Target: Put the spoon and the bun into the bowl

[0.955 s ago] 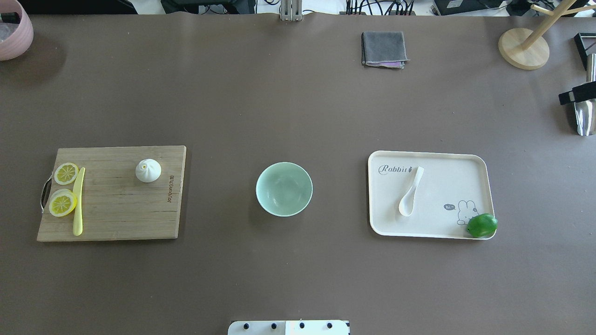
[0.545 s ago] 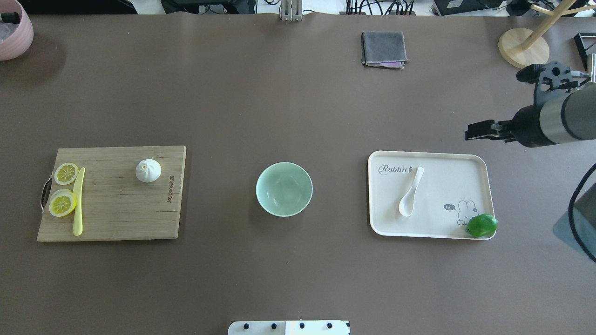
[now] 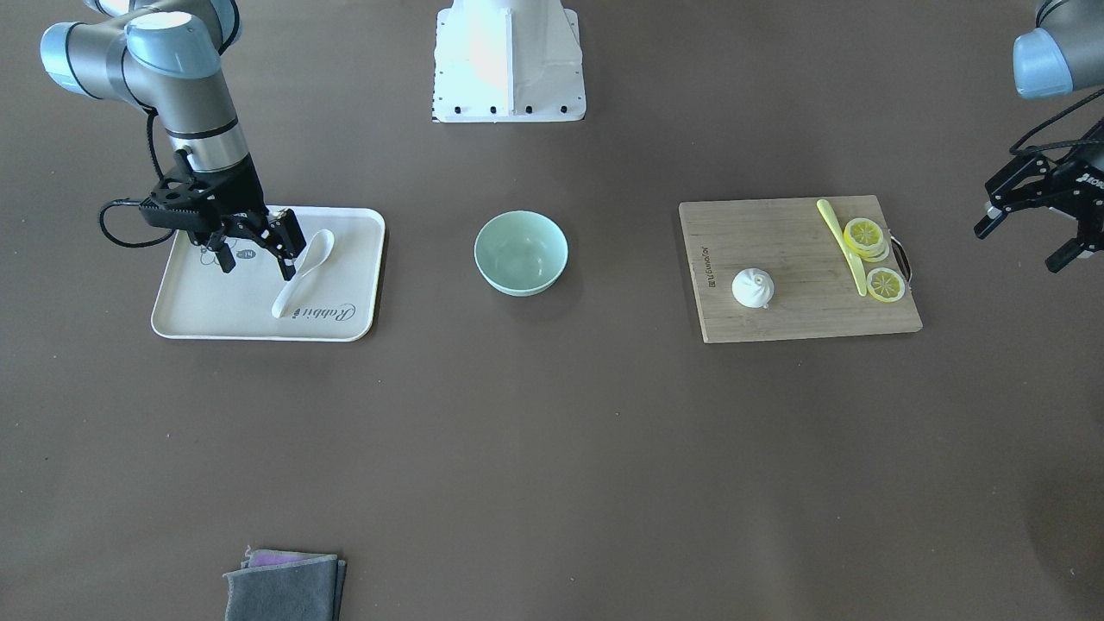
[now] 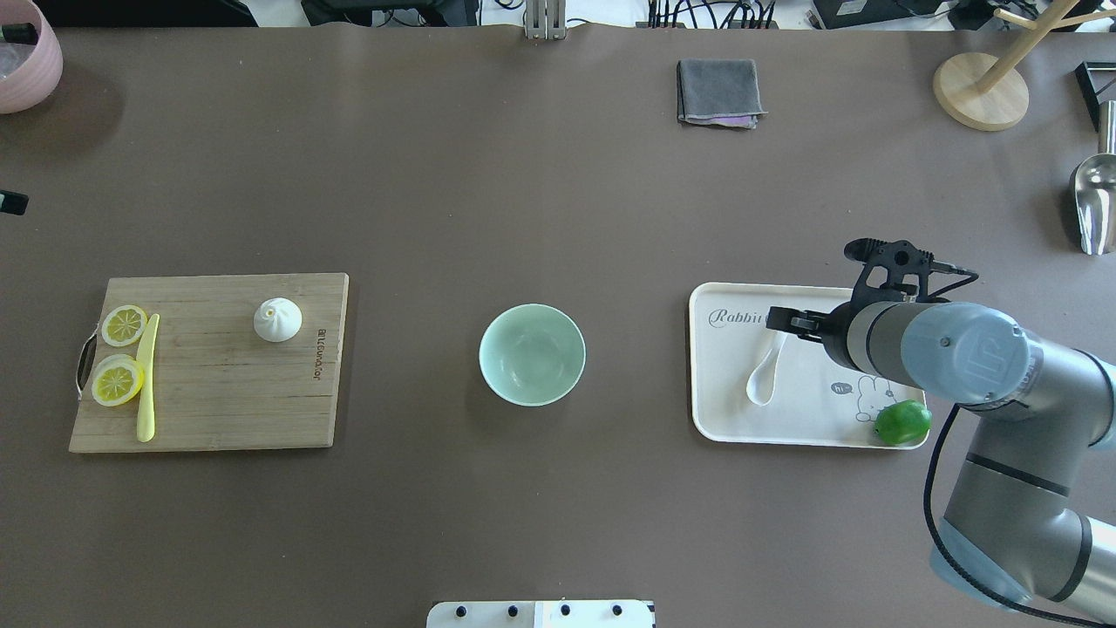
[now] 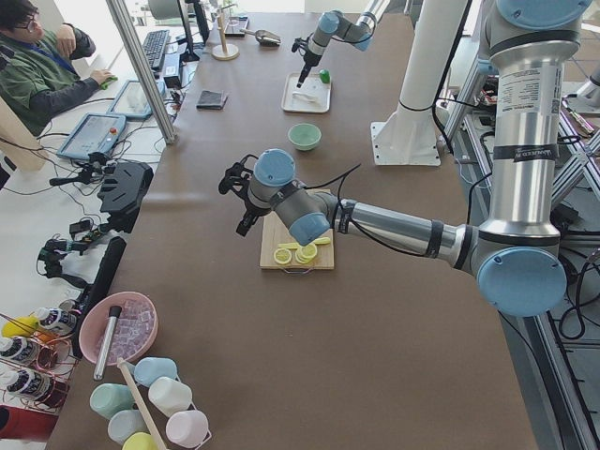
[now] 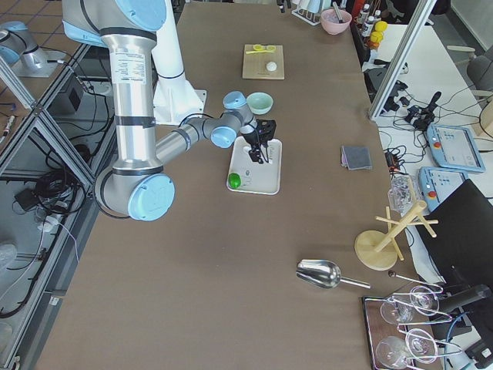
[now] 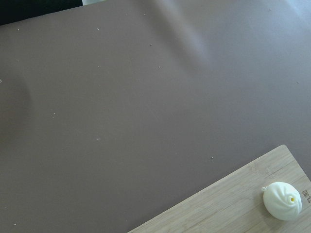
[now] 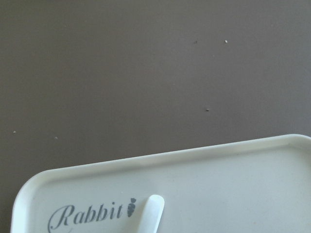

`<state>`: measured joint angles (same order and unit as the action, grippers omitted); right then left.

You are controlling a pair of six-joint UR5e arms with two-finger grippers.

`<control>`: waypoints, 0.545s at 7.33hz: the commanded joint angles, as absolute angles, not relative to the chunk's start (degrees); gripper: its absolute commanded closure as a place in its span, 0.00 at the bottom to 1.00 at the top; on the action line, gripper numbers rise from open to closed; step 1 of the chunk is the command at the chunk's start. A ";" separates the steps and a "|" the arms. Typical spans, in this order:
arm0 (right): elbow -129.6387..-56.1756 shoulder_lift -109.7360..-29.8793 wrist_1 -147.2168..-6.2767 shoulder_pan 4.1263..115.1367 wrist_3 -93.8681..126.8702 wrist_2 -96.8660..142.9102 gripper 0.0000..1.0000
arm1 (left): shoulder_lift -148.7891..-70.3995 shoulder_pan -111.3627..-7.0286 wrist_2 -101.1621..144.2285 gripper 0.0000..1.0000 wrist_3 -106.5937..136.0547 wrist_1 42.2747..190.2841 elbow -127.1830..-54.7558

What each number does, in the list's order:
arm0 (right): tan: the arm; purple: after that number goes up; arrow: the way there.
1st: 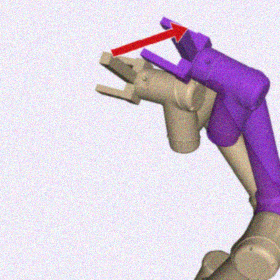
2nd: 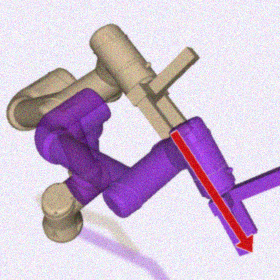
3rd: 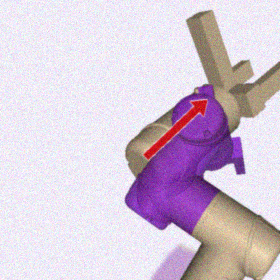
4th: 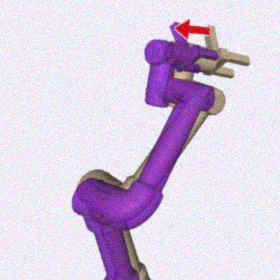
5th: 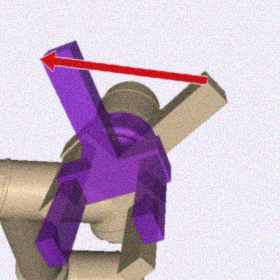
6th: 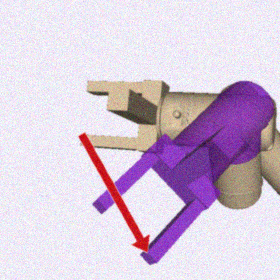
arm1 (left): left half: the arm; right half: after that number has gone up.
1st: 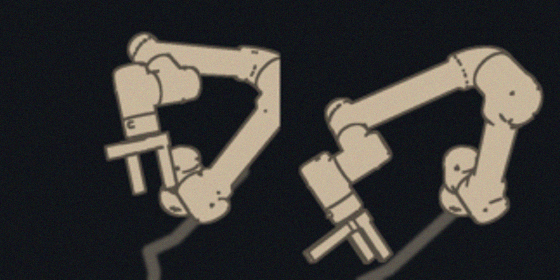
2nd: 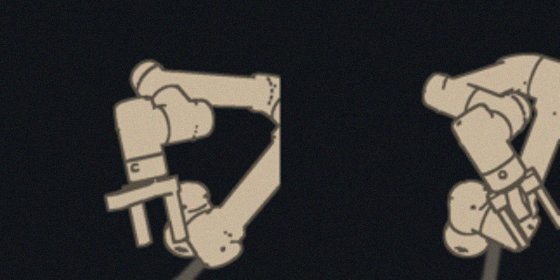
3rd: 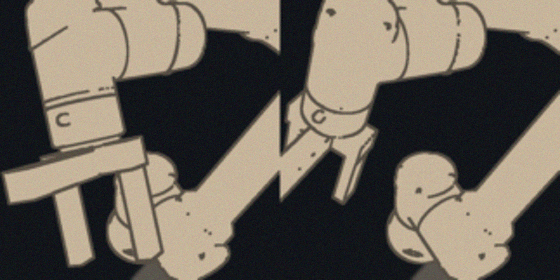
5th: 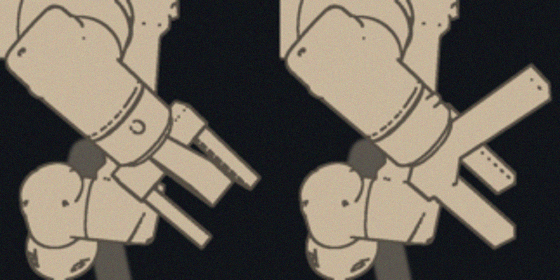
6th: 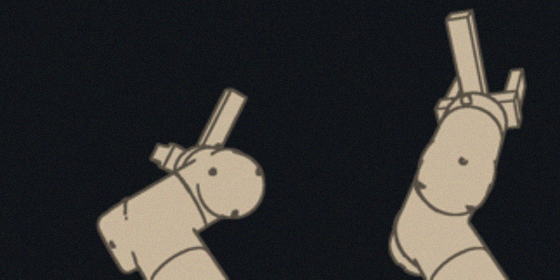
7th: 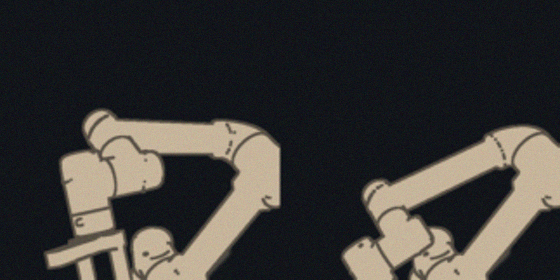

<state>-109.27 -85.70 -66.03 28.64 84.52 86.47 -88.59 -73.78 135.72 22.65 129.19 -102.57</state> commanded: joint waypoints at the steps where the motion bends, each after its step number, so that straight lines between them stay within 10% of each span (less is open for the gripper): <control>1: -106.00 -83.85 -65.92 26.11 88.41 83.07 0.09 | -88.59 -73.74 135.35 0.01 22.68 129.20 -102.66; 3: -105.82 -83.76 -66.09 25.05 89.21 81.74 0.45 | -88.51 -73.65 135.26 0.01 22.59 129.20 -102.57; 4: -105.82 -83.50 -66.62 24.79 88.86 81.83 0.85 | -88.51 -73.65 135.26 0.01 22.59 129.20 -102.57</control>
